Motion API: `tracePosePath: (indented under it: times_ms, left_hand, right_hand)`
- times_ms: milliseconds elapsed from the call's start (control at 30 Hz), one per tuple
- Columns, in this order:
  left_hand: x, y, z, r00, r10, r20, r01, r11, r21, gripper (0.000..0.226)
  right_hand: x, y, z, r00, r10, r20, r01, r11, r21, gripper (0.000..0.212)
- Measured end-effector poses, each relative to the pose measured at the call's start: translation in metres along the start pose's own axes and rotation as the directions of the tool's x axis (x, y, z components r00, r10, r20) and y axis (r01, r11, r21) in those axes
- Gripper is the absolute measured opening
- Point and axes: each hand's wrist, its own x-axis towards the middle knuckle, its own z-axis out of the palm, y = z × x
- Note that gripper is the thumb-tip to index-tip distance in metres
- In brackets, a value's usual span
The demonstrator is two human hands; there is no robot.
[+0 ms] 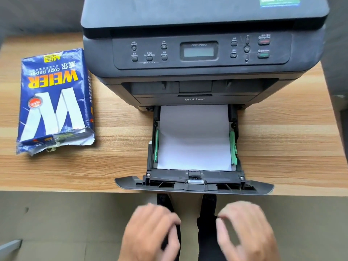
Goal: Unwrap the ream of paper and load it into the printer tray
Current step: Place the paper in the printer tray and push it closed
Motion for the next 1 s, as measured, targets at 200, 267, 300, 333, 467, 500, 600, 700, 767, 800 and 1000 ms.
tracePosePath:
  times_ms: [200, 267, 300, 333, 467, 500, 600, 700, 767, 800, 1000]
  left_hand:
    - [0.003, -0.026, 0.039, 0.988, -0.032, 0.152, 0.014, 0.993, 0.118, 0.032]
    - [0.023, -0.031, 0.046, 0.986, -0.073, 0.153, 0.046, 0.984, 0.172, 0.043]
    - [0.032, -0.032, 0.05, 0.981, -0.104, 0.161, 0.071, 0.978, 0.198, 0.05]
    - [0.04, -0.033, 0.054, 0.976, -0.13, 0.174, 0.092, 0.973, 0.213, 0.058]
    - [0.078, -0.035, 0.066, 0.963, -0.179, 0.203, 0.135, 0.968, 0.212, 0.077]
    - [0.089, -0.037, 0.067, 0.96, -0.198, 0.199, 0.154, 0.965, 0.214, 0.078]
    - [0.126, -0.046, 0.07, 0.955, -0.236, 0.178, 0.193, 0.954, 0.229, 0.08]
    - [0.157, -0.056, 0.072, 0.96, -0.235, 0.153, 0.195, 0.951, 0.241, 0.077]
    - [0.168, -0.06, 0.072, 0.959, -0.247, 0.138, 0.207, 0.945, 0.255, 0.071]
    - [0.171, -0.06, 0.072, 0.959, -0.254, 0.124, 0.216, 0.941, 0.262, 0.068]
    - [0.162, -0.059, 0.073, 0.968, -0.212, 0.136, 0.169, 0.946, 0.275, 0.077]
  right_hand:
    - [-0.006, 0.017, 0.04, 0.986, 0.004, 0.169, 0.023, 0.987, -0.161, 0.033]
    - [0.01, 0.02, 0.05, 0.979, 0.019, 0.203, 0.026, 0.976, -0.216, 0.046]
    - [0.019, 0.021, 0.056, 0.973, 0.033, 0.228, 0.022, 0.971, -0.236, 0.054]
    - [0.028, 0.022, 0.061, 0.967, 0.05, 0.248, 0.013, 0.97, -0.244, 0.063]
    - [0.073, 0.021, 0.077, 0.96, 0.089, 0.265, -0.022, 0.97, -0.244, 0.083]
    - [0.086, 0.02, 0.079, 0.96, 0.099, 0.261, -0.035, 0.97, -0.24, 0.084]
    - [0.123, 0.02, 0.086, 0.961, 0.134, 0.242, -0.07, 0.964, -0.256, 0.088]
    - [0.15, 0.025, 0.089, 0.966, 0.098, 0.24, -0.027, 0.959, -0.283, 0.09]
    - [0.161, 0.027, 0.089, 0.972, 0.074, 0.221, -0.012, 0.963, -0.268, 0.081]
    - [0.165, 0.028, 0.091, 0.977, 0.072, 0.203, -0.017, 0.966, -0.26, 0.076]
    - [0.168, 0.026, 0.093, 0.954, 0.124, 0.274, -0.06, 0.971, -0.233, 0.072]
